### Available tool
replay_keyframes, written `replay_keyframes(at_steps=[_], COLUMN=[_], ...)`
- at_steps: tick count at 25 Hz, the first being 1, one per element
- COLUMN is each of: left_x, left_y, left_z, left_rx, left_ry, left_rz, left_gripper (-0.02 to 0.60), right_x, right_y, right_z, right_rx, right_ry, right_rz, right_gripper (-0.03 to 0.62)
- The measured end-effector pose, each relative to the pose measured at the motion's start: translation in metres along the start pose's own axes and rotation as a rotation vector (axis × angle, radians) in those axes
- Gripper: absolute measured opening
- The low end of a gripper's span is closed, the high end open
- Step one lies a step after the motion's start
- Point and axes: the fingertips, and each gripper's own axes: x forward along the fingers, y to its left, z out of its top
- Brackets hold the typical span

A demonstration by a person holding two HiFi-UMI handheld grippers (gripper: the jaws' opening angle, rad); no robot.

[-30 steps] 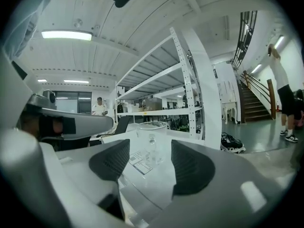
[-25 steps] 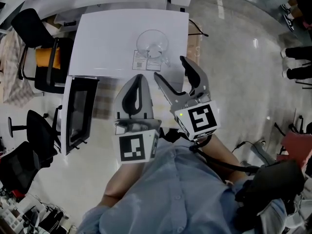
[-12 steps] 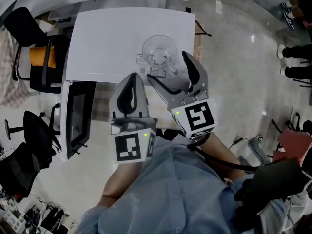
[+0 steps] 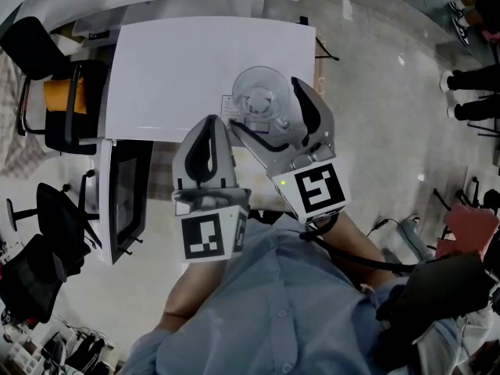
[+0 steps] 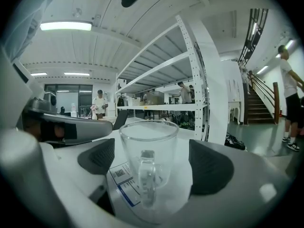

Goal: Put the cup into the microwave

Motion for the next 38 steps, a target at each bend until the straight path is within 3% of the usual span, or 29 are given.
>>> replay_keyframes(at_steps=[26,29,38], left_x=[0.036,0.035,0.028], left_y=[0.027,0.026,0.032], left_z=[-0.006,-0.006,-0.002], left_rx=[-0.037,-0.034,-0.037], left_ry=[0.03,0.036,0.014], left_rz=[-0.002,-0.008,0.02], left_gripper=[0.006,0.006,0.006], right_x=[0.041,0.041,0.042], right_y=[0.001,0.001,0.001], right_z=[-0.007,-0.008,-0.007], right_rx=[0.001,-0.011,-0.016], right_ry=[0.102,0.111,0.108], right_rz=[0.063,0.051,0.025], right_gripper=[0.456,0.393,0.387])
